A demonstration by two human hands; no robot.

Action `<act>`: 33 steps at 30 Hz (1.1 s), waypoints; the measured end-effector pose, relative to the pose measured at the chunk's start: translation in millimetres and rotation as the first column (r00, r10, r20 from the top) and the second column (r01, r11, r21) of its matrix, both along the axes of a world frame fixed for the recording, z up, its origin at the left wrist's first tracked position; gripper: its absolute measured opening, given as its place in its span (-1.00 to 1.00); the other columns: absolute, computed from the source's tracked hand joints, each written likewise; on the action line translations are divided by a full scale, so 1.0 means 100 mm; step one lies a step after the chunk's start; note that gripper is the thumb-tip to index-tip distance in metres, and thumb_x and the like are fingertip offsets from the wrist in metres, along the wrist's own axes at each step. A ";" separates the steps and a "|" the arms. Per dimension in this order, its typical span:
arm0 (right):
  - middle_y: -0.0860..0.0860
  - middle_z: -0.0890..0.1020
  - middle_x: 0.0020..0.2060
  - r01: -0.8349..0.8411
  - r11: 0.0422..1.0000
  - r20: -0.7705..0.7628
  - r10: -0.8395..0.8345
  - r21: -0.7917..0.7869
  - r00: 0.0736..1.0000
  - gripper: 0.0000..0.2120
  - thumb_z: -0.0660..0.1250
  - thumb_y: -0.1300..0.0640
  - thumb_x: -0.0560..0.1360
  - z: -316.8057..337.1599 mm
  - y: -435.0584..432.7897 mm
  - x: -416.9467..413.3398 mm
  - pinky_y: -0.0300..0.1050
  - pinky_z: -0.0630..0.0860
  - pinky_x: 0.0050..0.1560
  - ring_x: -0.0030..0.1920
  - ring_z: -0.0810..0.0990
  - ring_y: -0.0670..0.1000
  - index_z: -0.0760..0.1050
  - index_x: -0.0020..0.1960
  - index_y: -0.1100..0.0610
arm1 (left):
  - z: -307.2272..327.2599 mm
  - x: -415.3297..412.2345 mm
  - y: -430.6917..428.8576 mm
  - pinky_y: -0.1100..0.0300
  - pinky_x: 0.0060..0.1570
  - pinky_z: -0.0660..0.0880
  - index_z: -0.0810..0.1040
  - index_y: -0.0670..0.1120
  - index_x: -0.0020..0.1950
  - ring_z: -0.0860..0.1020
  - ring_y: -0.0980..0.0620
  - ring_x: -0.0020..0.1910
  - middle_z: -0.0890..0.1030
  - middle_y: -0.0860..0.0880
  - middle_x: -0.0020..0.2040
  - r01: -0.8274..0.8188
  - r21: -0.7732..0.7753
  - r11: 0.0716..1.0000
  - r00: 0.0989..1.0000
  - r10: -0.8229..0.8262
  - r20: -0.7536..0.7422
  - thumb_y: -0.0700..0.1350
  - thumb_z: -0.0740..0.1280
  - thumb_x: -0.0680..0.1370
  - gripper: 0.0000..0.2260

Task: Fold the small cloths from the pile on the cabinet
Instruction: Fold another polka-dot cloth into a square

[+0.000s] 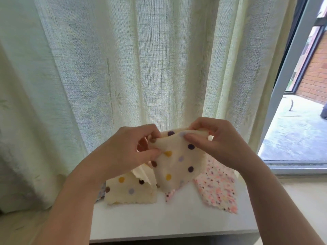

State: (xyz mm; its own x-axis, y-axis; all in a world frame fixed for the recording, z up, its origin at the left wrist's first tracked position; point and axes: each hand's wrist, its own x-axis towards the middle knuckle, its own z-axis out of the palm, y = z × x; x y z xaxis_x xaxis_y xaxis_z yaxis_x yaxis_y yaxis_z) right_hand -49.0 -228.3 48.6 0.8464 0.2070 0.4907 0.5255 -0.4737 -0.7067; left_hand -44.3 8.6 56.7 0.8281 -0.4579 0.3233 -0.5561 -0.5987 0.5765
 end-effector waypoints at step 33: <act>0.23 0.62 0.19 0.255 0.476 -0.490 0.473 0.842 0.732 -0.48 0.41 0.01 0.42 -0.42 0.23 0.31 0.23 0.49 0.27 0.20 0.61 0.22 0.52 0.29 0.26 | -0.29 0.23 -0.34 0.16 -0.16 0.64 0.63 -0.03 0.04 0.70 0.03 -0.15 0.72 0.01 -0.09 -0.271 -0.506 0.819 0.888 0.009 -0.460 -0.15 0.50 0.45 -0.81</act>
State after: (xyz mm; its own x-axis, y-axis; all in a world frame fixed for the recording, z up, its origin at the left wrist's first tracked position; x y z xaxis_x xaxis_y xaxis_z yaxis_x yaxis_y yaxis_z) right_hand -18.1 -204.9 6.2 0.9824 0.1355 -0.1288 -0.1826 0.5470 -0.8170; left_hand -21.3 -25.8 27.6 0.9796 -0.1815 0.0863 -0.1167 -0.1642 0.9795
